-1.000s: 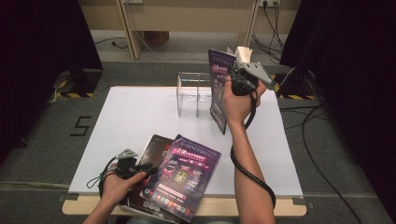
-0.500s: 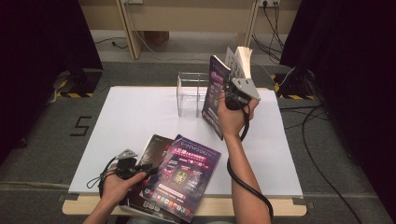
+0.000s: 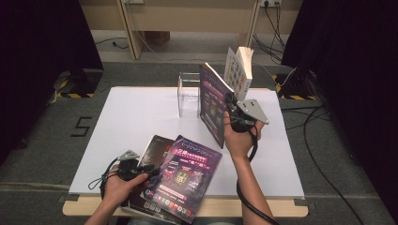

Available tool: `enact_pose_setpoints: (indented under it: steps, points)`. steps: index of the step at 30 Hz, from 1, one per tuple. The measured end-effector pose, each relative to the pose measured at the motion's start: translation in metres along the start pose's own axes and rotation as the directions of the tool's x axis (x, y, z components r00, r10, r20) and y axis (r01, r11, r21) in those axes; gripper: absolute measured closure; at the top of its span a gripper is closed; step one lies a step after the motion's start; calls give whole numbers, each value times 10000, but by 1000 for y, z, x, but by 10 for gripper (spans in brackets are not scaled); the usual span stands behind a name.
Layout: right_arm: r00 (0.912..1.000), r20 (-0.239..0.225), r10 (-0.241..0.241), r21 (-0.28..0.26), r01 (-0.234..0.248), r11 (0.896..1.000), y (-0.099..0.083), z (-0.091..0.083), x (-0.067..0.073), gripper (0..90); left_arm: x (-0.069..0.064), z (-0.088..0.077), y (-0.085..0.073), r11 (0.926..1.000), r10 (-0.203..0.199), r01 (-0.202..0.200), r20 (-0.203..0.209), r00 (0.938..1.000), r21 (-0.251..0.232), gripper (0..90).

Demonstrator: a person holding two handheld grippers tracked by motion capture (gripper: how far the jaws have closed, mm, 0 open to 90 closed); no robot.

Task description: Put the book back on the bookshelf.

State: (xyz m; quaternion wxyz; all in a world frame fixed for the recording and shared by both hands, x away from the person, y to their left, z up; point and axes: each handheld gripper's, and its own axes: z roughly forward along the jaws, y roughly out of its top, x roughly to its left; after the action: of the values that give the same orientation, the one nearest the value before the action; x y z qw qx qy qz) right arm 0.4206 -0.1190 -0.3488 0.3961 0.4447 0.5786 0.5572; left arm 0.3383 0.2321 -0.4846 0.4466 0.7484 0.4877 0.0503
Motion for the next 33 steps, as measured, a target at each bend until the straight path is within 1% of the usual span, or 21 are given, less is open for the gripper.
enact_pose_setpoints:
  steps: [4,6,10,11,12,13,15,18,19,22,23,24,25,26,27,30,33]
  points:
    - [9997,-199,174,219,-169,9996,-2,-3,-4,774,-1,0,0,10000,6,-6,27,10000,-14,601]
    - [9995,-235,225,413,-215,9989,-3,-4,-4,757,-1,0,0,10000,4,-4,29,10000,-23,602]
    - [9992,-284,295,618,-277,9977,-5,-7,-6,759,-1,0,0,10000,-2,2,20,10000,-14,602]
    - [9987,-363,358,715,-331,9969,-5,-7,-7,759,-1,0,0,10000,0,0,29,10000,-4,602]
    - [9977,-509,458,998,-405,9942,-6,-6,-8,755,-1,1,0,10000,13,-13,36,10000,12,601]
    - [9977,-509,458,998,-405,9942,-6,-6,-8,755,-1,1,0,10000,29,-29,45,10000,24,601]
    - [9974,-551,474,1222,-404,9917,-7,-5,-8,751,-2,0,0,10000,21,-21,59,10000,-5,601]
    - [9952,-807,550,1649,-411,9855,-8,-1,-8,750,-1,-1,1,10000,8,-7,31,10000,-36,602]
    - [9952,-807,550,1649,-411,9855,-8,-1,-8,750,-1,-1,1,10000,15,-15,30,10000,-30,602]
    - [9935,-979,577,2067,-364,9777,-8,3,-6,756,-1,0,1,10000,14,-14,63,10000,-23,601]
    - [9935,-979,577,2067,-364,9777,-8,3,-6,756,-2,0,0,10000,15,-15,82,10000,-18,601]
    - [9950,-886,464,2160,-263,9760,-7,4,-5,758,-2,-1,0,10000,17,-17,68,10000,-25,602]
    - [9951,-862,481,2225,-278,9745,-7,4,-5,764,-1,-1,1,10000,12,-11,66,10000,-22,602]
    - [9945,-852,612,2320,-400,9719,-6,5,-5,788,-1,-1,1,10000,10,-10,46,10000,-30,602]
    - [9945,-852,612,2320,-400,9719,-6,5,-5,788,-1,-1,1,10000,30,-30,39,10000,-25,602]
    - [9937,-812,769,2378,-556,9697,-5,6,-7,839,-1,-1,1,10000,17,-17,57,10000,-13,602]
    - [9939,-698,852,2424,-659,9679,-5,6,-7,844,-1,0,0,10000,33,-33,49,10000,10,601]
